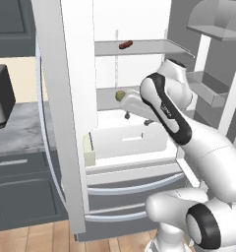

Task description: Retrieve the sausage and cheese from the fridge and place them on the cutting board on the counter.

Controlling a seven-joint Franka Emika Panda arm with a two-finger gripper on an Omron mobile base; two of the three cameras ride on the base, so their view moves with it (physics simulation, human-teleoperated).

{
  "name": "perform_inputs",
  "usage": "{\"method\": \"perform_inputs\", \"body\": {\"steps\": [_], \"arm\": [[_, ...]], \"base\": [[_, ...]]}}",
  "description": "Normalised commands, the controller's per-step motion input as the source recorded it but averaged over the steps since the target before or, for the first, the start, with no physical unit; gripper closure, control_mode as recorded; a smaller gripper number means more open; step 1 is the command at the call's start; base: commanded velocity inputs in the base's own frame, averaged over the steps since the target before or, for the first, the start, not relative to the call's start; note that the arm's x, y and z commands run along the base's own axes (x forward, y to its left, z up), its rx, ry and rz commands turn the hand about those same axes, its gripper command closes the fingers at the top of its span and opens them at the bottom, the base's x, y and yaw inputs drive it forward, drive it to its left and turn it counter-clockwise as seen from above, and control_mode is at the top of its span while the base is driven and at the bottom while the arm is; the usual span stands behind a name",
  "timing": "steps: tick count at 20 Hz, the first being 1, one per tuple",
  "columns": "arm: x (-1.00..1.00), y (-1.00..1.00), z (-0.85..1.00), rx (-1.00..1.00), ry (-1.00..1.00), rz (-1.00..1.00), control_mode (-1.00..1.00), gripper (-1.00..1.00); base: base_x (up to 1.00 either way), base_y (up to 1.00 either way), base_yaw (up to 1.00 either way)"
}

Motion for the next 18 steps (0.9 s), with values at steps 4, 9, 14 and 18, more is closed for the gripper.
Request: {"method": "perform_inputs", "body": {"steps": [4,9,14,18], "arm": [[0.44,-0.56,-0.09,-0.09,-0.03,0.00,-1.00,-1.00],[0.56,-0.28,-0.16,-0.21,-0.17,-0.06,-1.00,-1.00],[0.60,-0.14,-0.01,-0.07,-0.02,0.00,-1.00,-1.00],[0.72,-0.21,0.00,0.00,0.00,0.04,-1.00,-1.00]], "base": [[0.00,0.00,0.00],[0.00,0.00,0.00],[0.00,0.00,0.00],[0.00,0.00,0.00]]}}
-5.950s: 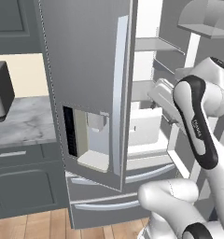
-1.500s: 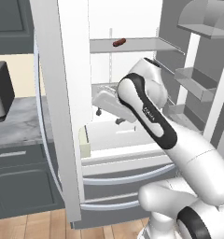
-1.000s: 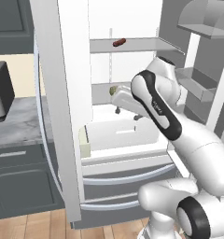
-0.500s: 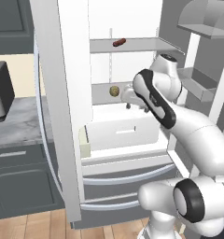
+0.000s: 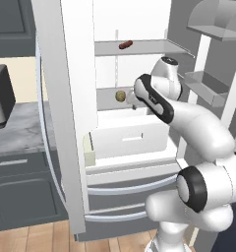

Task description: Retrieve the sausage and cheese from the fridge and place them on the cutting board on the counter.

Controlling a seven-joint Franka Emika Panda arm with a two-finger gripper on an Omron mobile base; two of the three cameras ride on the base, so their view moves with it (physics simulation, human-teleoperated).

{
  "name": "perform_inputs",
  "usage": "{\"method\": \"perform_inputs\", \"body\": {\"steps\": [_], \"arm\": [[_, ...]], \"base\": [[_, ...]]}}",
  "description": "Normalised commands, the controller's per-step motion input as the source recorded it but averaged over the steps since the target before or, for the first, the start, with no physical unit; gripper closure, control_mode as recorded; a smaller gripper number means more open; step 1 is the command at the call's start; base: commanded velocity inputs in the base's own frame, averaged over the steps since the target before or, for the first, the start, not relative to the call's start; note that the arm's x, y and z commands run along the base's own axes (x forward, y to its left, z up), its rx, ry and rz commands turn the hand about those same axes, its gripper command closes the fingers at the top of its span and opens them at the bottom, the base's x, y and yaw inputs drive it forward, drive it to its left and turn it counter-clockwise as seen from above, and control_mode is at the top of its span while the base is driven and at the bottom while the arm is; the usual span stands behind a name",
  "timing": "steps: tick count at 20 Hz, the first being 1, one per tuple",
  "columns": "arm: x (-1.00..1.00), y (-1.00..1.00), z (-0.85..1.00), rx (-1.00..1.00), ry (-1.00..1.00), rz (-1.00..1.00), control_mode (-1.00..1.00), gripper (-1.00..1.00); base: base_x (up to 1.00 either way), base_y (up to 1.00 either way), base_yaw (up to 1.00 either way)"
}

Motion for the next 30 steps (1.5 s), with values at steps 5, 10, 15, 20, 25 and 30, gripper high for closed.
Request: {"method": "perform_inputs", "body": {"steps": [5,10,15,20,25,30], "arm": [[0.70,-0.08,0.00,0.00,-0.06,0.08,-1.00,-1.00],[0.61,0.09,-0.05,-0.03,-0.29,0.11,-1.00,-1.00],[0.59,0.04,-0.22,-0.10,-0.23,0.08,-1.00,-1.00],[0.49,0.03,-0.12,-0.14,-0.07,0.04,-1.00,-1.00],[0.51,0.00,-0.03,-0.11,0.00,0.01,-1.00,-1.00],[0.37,0.00,-0.08,-0.10,0.01,0.00,-1.00,-1.00]], "base": [[0.00,0.00,0.00],[0.00,0.00,0.00],[0.00,0.00,0.00],[0.00,0.00,0.00],[0.00,0.00,0.00],[0.00,0.00,0.00]]}}
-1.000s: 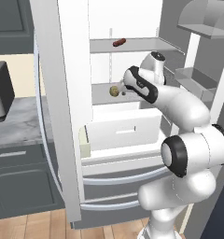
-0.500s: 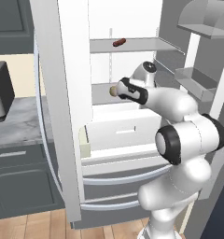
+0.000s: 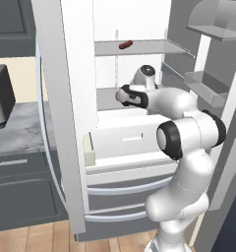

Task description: Retrieve the sausage and cheese from the fridge and place them on the cutting board on the counter.

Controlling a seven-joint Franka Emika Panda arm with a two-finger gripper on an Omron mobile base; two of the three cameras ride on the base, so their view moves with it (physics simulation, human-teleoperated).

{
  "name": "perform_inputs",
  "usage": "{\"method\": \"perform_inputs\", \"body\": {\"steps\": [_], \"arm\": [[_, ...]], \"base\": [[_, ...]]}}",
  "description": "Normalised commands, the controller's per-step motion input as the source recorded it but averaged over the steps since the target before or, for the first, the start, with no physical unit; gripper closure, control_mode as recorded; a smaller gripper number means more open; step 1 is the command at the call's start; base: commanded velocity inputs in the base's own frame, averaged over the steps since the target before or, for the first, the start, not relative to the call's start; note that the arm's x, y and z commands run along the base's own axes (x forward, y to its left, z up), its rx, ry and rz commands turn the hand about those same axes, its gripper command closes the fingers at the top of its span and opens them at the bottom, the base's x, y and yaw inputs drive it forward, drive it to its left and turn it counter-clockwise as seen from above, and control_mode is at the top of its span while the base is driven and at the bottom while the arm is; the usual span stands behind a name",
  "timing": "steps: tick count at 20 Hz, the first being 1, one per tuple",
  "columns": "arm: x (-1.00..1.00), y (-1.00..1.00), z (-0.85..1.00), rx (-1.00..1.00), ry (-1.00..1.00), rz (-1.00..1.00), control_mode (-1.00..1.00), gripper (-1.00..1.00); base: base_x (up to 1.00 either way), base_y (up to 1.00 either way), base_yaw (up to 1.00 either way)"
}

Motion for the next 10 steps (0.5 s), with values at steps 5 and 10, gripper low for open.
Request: {"method": "perform_inputs", "body": {"steps": [5,10], "arm": [[0.37,0.00,-0.04,-0.02,0.02,0.00,-1.00,-1.00],[0.52,0.00,-0.12,0.00,0.06,0.00,-1.00,-1.00]], "base": [[0.00,0.00,0.00],[0.00,0.00,0.00]]}}
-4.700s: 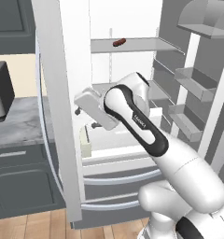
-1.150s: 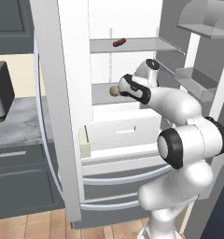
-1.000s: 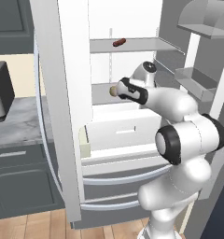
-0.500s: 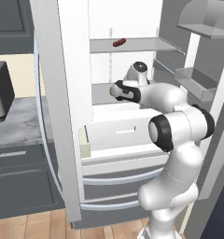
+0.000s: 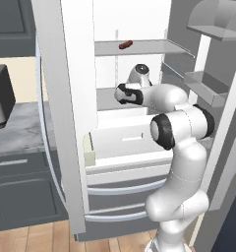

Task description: Retrieve the sausage and cheese from the fridge and place them on the cutting board on the counter.

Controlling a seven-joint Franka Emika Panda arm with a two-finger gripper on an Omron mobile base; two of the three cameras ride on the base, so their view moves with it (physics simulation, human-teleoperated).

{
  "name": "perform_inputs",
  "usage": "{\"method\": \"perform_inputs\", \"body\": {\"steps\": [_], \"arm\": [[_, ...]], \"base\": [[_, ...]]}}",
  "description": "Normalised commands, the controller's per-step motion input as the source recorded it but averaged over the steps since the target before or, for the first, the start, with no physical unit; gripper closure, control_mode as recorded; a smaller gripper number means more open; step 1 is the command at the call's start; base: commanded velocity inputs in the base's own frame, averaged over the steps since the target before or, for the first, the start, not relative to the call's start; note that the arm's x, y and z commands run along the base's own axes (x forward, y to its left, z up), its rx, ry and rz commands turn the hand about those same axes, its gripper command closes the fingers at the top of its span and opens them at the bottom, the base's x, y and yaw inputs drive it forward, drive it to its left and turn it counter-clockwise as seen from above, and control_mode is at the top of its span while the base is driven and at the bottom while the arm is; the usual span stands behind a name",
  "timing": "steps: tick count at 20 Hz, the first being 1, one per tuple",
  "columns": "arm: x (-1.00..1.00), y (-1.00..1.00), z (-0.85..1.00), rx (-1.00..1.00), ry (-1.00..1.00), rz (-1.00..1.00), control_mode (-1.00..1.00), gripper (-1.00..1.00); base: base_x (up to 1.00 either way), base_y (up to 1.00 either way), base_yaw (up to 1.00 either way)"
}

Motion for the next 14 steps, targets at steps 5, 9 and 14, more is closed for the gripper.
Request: {"method": "perform_inputs", "body": {"steps": [5,9,14], "arm": [[0.50,0.00,-0.23,0.00,0.06,0.00,-1.00,-1.00],[0.49,0.00,-0.11,0.00,0.06,0.00,-1.00,-1.00],[0.45,0.00,-0.17,0.00,0.11,0.00,-1.00,-1.00]], "base": [[0.00,0.00,0.00],[0.00,0.00,0.00],[0.00,0.00,0.00]]}}
